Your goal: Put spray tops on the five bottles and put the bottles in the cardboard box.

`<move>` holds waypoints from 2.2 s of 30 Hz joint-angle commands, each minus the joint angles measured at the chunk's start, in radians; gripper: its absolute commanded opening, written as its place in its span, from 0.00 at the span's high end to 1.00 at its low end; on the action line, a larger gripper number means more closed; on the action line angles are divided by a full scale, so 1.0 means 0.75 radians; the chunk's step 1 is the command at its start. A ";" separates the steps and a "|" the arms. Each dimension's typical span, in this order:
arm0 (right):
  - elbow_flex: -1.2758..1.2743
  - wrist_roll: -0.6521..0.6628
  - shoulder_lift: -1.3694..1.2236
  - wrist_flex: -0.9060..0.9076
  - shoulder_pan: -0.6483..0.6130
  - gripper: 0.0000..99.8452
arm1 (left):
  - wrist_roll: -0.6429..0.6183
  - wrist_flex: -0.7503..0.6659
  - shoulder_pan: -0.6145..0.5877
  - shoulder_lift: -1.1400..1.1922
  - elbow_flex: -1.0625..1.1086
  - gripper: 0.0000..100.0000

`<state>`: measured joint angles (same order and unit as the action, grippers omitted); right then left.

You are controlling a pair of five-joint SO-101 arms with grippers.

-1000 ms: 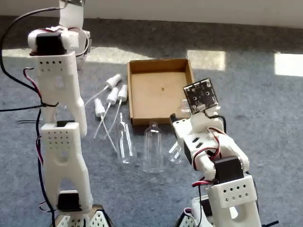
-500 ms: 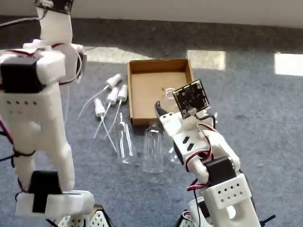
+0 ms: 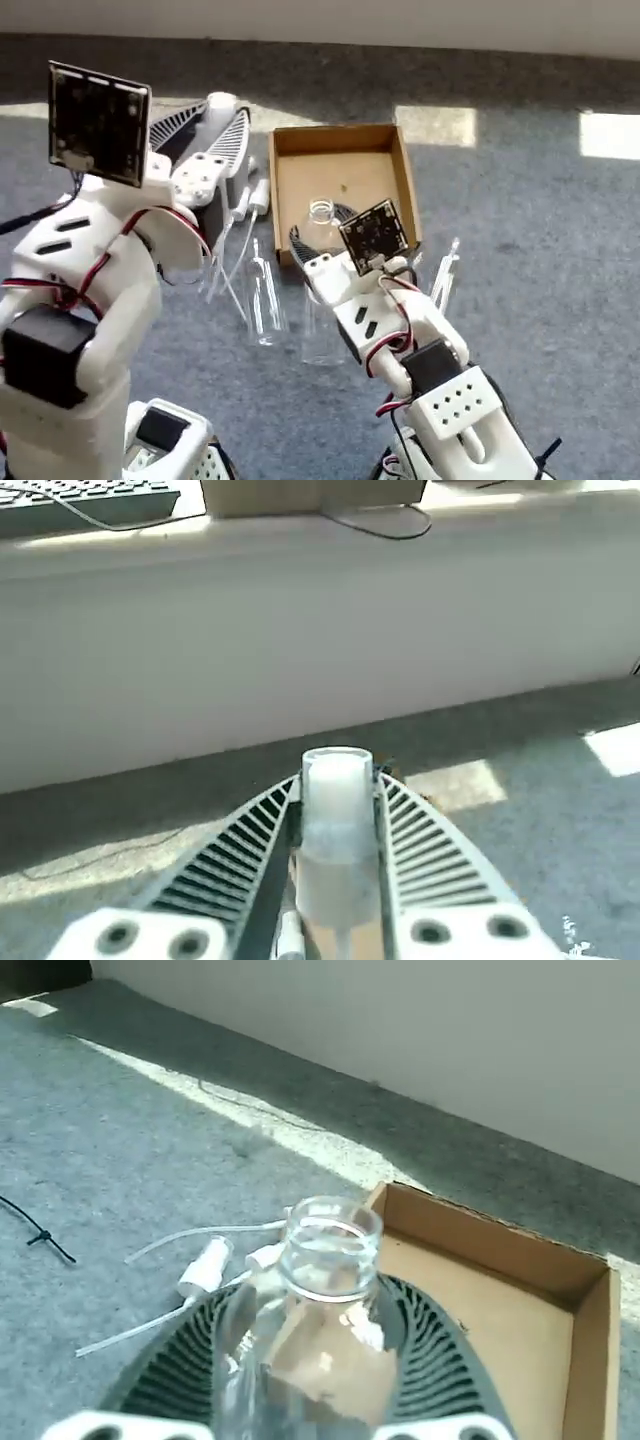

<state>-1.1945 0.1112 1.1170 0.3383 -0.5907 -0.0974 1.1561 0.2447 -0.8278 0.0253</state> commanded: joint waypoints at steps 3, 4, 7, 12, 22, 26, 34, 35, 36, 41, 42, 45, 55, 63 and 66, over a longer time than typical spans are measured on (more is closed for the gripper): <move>-0.021 -0.008 0.111 -0.028 -0.017 1.00 | -0.012 -0.391 0.122 -0.091 0.214 0.94; -0.048 -0.008 0.154 -0.028 -0.017 1.00 | -0.012 -0.397 0.126 -0.091 0.214 0.94; -0.124 -0.012 0.308 -0.028 -0.017 1.00 | -0.014 -0.403 0.130 -0.091 0.210 0.94; -0.240 -0.014 0.427 -0.028 -0.017 1.00 | -0.014 -0.501 0.146 -0.089 0.222 0.94; -0.275 -0.010 0.435 -0.026 -0.144 1.00 | -0.012 -0.591 0.345 -0.089 0.226 0.94; -0.275 -0.010 0.437 -0.026 -0.146 1.00 | -0.012 -0.599 0.347 -0.087 0.226 0.94; -0.275 -0.010 0.439 -0.026 -0.146 1.00 | -0.010 -0.872 0.345 -0.024 0.353 0.94; -0.275 -0.010 0.439 -0.026 -0.146 1.00 | -0.010 -0.874 0.347 -0.005 0.361 0.94; -0.275 -0.010 0.439 -0.026 -0.146 1.00 | -0.010 -0.876 0.347 0.015 0.367 0.94; -0.275 -0.010 0.439 -0.026 -0.146 1.00 | -0.006 -0.925 0.337 0.089 0.367 0.94; -0.275 -0.010 0.439 -0.026 -0.146 1.00 | -0.006 -0.925 0.337 0.101 0.367 0.94; -0.275 -0.010 0.439 -0.026 -0.142 1.00 | -0.004 -0.925 0.337 0.122 0.369 0.94; -0.273 -0.008 0.439 -0.026 -0.138 1.00 | -0.008 -0.925 0.292 0.122 0.496 0.94; -0.267 -0.018 0.439 -0.026 -0.046 1.00 | -0.006 -0.914 0.292 -0.099 0.647 0.94; -0.267 -0.092 0.439 -0.026 -0.030 1.00 | -0.006 -0.914 0.292 -0.189 0.766 0.94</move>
<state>-1.4108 0.0882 1.4300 0.3383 -0.6429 -0.0959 0.4810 0.4764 -0.8738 0.5317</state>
